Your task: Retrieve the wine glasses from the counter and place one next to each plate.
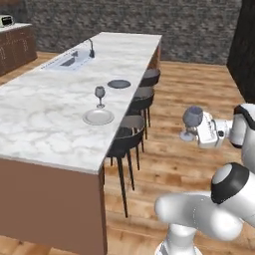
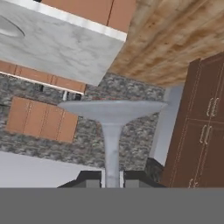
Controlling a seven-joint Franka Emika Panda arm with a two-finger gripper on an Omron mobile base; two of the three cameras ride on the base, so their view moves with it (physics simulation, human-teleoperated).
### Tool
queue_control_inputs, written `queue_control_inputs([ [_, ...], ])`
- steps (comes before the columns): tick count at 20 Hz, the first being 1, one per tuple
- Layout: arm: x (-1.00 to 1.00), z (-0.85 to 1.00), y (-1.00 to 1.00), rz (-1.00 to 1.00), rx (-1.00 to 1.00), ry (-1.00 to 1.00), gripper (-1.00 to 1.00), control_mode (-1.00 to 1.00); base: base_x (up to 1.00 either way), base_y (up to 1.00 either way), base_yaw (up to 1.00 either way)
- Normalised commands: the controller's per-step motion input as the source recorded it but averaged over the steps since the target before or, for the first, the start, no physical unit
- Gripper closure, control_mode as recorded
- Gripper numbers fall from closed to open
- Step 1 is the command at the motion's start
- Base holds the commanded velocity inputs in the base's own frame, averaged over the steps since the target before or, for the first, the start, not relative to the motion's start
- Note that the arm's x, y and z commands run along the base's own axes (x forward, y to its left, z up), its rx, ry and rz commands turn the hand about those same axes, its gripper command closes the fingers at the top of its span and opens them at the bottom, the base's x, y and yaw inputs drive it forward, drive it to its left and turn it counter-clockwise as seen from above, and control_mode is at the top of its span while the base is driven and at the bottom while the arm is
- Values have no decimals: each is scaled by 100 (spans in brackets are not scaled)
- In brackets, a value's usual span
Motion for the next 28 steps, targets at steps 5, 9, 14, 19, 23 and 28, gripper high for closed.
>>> queue_control_inputs([
  [5, 0, 0, 0, 0, 0, 0, 100, 100, -16, -70, 76],
  [9, 0, 0, 0, 0, 0, 0, 100, 100, -17, -56, 82],
  [14, 0, 0, 0, 0, 0, 0, 100, 100, -9, -86, 61],
  [19, 0, 0, 0, 0, 0, 0, 100, 100, -2, -100, 35],
  [23, 0, 0, 0, 0, 0, 0, 100, 100, 0, -100, 32],
  [28, 0, 0, 0, 0, 0, 0, 100, 100, 2, -100, 34],
])
